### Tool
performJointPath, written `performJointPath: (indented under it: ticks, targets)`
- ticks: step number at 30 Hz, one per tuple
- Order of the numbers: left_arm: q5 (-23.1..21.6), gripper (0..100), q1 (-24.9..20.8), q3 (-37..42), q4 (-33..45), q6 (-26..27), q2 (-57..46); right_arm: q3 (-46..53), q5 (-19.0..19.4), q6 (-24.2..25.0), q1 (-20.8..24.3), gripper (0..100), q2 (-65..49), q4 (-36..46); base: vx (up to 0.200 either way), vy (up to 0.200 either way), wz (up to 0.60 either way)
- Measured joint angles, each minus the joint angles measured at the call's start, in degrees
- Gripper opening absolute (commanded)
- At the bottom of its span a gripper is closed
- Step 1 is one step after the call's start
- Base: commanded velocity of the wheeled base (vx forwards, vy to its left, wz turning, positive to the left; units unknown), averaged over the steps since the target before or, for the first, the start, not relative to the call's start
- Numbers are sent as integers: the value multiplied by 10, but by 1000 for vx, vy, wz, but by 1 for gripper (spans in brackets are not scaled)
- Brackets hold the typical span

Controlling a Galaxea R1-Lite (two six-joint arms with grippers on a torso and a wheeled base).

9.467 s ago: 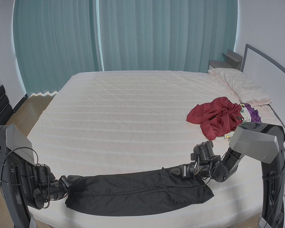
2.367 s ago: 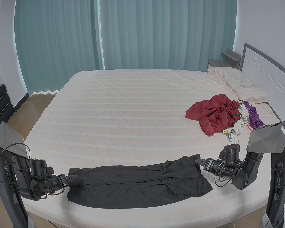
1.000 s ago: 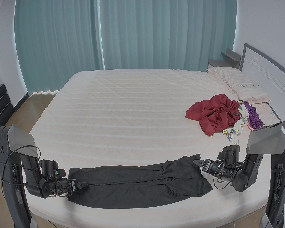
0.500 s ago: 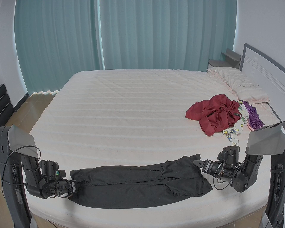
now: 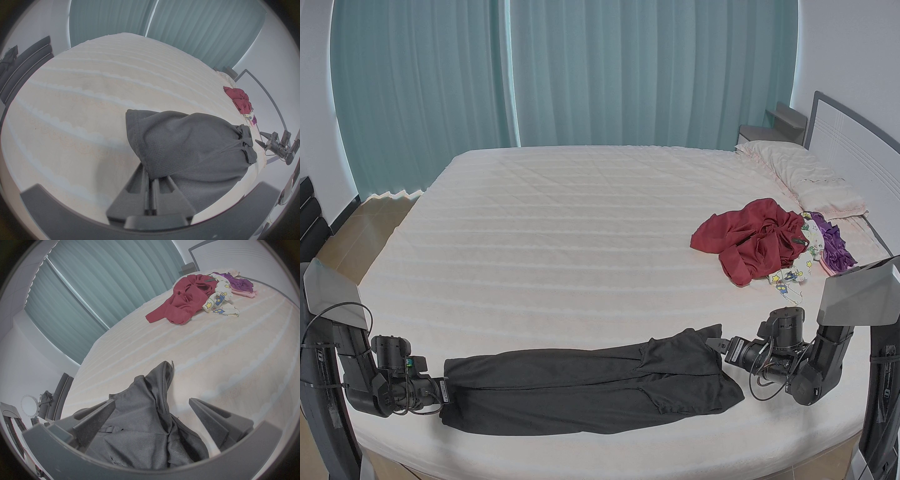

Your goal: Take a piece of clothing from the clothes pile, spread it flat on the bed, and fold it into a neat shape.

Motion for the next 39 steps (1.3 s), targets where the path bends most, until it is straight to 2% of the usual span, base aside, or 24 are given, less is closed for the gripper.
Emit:
performJointPath:
  ticks: [1, 10, 16, 23, 29, 32, 39]
  targets:
    - [0, 100, 1, 2, -1, 0, 0, 0, 0, 0, 0, 100, 0, 0, 0, 0, 0]
    - [-5, 100, -2, 34, -12, 7, -2, 0, 0, 0, 0, 100, -1, 0, 0, 0, 0]
    - [-21, 100, 10, 72, -60, 12, -6, 0, 0, 0, 0, 100, -1, 0, 0, 0, 0]
    - [-29, 100, 16, 71, -109, -72, -7, 0, 0, 0, 0, 100, -1, 0, 0, 0, 0]
    - [-11, 100, 9, 46, -122, -93, 8, 0, 0, 0, 0, 100, -1, 0, 0, 0, 0]
    - [10, 100, -7, 37, -125, -92, 25, 0, 0, 0, 0, 100, -1, 0, 0, 0, 0]
    - [25, 100, -41, 17, -135, -73, 61, 1, 0, 0, 0, 100, -1, 0, 0, 0, 0]
